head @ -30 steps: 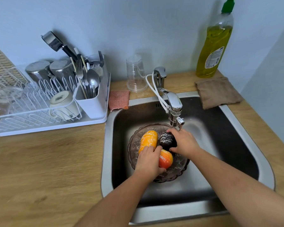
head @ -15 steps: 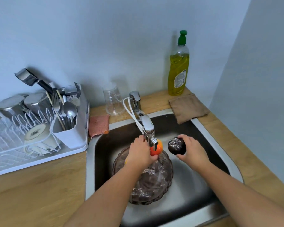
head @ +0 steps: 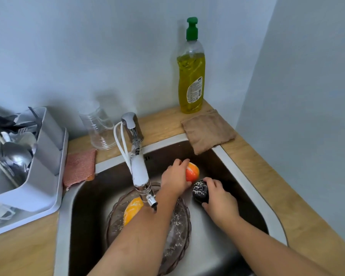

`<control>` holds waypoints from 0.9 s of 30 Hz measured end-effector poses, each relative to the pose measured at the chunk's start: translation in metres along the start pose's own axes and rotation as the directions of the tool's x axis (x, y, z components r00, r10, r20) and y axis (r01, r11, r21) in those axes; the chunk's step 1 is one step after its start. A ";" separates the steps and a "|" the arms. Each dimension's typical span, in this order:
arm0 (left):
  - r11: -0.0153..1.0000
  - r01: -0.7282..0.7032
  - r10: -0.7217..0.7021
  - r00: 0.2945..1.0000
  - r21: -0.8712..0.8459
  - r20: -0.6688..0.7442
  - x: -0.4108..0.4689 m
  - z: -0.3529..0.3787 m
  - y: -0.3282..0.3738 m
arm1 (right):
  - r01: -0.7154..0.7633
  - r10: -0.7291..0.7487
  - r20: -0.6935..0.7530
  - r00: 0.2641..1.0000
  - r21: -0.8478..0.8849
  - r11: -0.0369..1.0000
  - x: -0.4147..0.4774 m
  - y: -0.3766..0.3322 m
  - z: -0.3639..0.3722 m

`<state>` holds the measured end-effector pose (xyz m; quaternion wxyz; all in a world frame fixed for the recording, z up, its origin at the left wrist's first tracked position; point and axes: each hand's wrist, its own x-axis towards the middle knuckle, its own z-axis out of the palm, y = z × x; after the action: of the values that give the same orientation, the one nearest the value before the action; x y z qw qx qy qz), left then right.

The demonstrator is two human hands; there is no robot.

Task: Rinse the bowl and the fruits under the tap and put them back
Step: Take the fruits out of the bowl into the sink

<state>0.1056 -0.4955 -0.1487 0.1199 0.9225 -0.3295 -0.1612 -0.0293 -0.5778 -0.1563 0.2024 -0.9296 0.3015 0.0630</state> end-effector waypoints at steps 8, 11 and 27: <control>0.972 0.041 -0.037 0.999 -0.230 0.019 0.009 0.006 0.005 | -0.028 0.022 -0.052 0.998 -0.110 0.994 0.007 0.000 0.002; 0.973 0.037 -0.025 0.998 -0.229 0.054 0.001 0.002 0.002 | -0.021 0.015 -0.045 0.999 -0.133 0.991 0.005 -0.001 -0.001; 0.958 0.241 -0.248 0.968 -0.157 -0.024 -0.114 -0.036 -0.118 | 0.367 -0.366 -0.024 0.930 0.080 0.927 -0.034 -0.080 0.014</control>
<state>0.1033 -0.3285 -0.1298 0.1766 0.9475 -0.1969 -0.1796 -0.0094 -0.4946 -0.1342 0.2479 -0.9606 0.1259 0.0075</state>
